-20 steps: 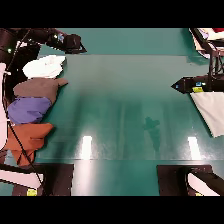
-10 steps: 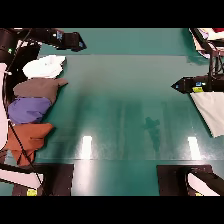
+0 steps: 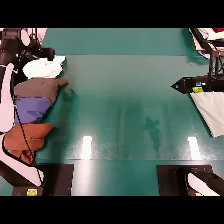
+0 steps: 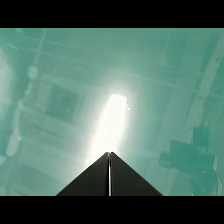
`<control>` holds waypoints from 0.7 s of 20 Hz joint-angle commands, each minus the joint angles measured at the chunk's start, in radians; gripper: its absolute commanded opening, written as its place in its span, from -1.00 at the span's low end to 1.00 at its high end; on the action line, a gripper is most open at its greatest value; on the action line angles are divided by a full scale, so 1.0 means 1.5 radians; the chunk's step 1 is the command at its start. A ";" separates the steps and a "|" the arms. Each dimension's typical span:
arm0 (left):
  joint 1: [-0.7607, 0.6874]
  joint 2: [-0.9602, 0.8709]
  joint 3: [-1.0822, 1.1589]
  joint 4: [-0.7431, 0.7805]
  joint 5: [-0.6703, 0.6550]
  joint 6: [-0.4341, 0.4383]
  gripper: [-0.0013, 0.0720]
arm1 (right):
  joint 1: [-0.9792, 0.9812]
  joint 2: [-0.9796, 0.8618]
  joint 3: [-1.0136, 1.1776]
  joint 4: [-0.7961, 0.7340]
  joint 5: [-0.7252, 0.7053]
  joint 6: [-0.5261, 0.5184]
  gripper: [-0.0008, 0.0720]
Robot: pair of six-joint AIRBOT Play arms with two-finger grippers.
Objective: Fold the shirts.
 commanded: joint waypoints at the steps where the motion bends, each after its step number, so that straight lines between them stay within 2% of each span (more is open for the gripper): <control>1: 0.048 -0.059 0.000 0.001 0.019 -0.016 0.74 | 0.001 0.000 0.001 -0.001 0.001 0.000 -0.93; 6: 0.057 -0.091 0.000 -0.001 0.018 -0.017 0.73 | 0.001 0.000 0.001 -0.001 -0.009 0.000 -0.93; 7: 0.057 -0.090 0.000 -0.001 0.018 -0.017 0.22 | 0.001 0.000 0.001 0.000 -0.009 0.000 -0.93; 8: 0.057 -0.090 0.001 -0.001 0.015 -0.016 -0.58 | 0.001 0.000 0.001 0.000 -0.009 0.000 -0.93; 9: 0.057 -0.088 0.001 -0.001 0.006 -0.016 -0.89 | 0.001 0.000 0.001 0.000 -0.009 0.000 -0.93; 14: 0.057 -0.037 0.043 -0.028 -0.046 -0.017 -0.90 | 0.001 0.016 0.002 0.002 -0.029 0.000 -0.93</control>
